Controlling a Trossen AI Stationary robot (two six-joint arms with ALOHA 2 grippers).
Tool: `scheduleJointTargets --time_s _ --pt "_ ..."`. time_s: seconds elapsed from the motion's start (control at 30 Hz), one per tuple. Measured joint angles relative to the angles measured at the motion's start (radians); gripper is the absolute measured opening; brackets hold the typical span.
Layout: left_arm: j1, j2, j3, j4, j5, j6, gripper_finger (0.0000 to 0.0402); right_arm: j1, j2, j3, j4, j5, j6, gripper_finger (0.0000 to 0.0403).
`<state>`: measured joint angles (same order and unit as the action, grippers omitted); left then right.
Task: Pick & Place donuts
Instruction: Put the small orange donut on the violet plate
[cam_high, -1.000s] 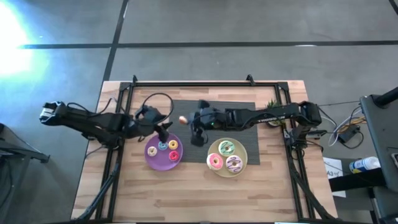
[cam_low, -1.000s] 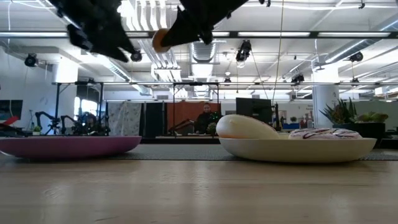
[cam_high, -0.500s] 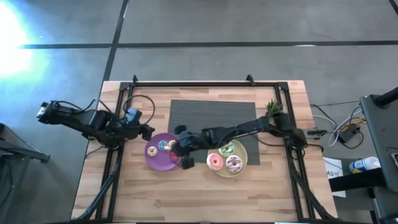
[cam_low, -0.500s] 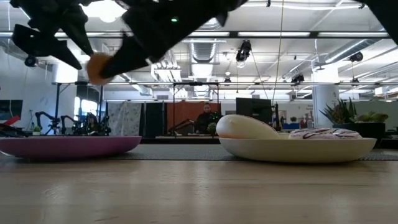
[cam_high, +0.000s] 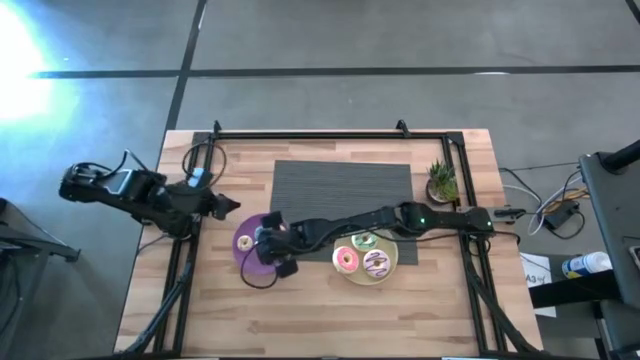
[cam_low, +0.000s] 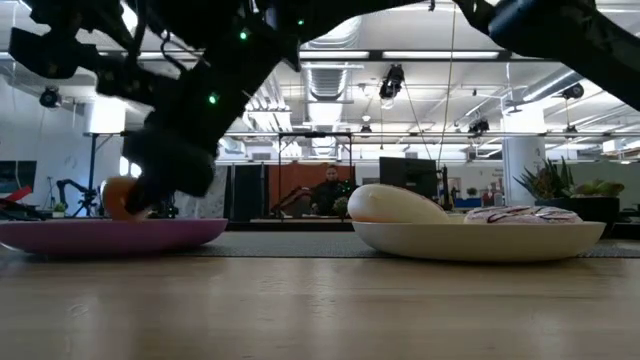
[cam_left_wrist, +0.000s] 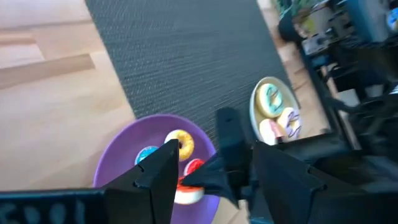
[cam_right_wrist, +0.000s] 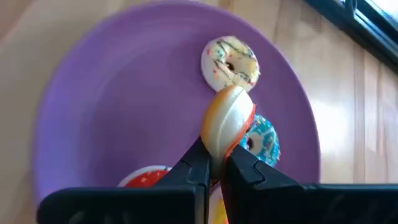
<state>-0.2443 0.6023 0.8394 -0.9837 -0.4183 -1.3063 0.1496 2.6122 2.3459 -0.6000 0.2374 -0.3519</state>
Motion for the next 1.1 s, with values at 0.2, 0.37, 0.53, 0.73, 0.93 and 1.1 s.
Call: scheduleJointTargets --time_s 0.2,0.37,0.53,0.73,0.93,1.1 --pt "0.000 -0.046 -0.003 -0.001 -0.009 0.033 0.0180 0.016 -0.001 -0.013 -0.049 0.001 -0.041 0.0013" --pt "0.000 -0.061 -0.007 -0.001 -0.012 0.049 0.0180 0.016 -0.001 -0.017 -0.041 0.001 -0.041 0.0013" --pt "-0.001 -0.059 -0.009 -0.003 -0.017 0.054 0.0180 0.016 -0.001 -0.019 -0.018 -0.011 -0.042 0.0020" --pt "-0.001 -0.059 -0.009 -0.003 -0.018 0.052 0.0180 0.016 -0.001 -0.060 0.030 -0.048 -0.065 0.0075" --pt "-0.001 -0.059 -0.009 -0.003 -0.018 0.051 0.0180 0.017 -0.001 -0.064 0.078 -0.050 -0.079 0.0139" --pt "0.000 -0.059 -0.009 -0.004 -0.021 0.051 0.0180 0.025 -0.001 -0.055 0.081 -0.059 -0.099 0.0177"
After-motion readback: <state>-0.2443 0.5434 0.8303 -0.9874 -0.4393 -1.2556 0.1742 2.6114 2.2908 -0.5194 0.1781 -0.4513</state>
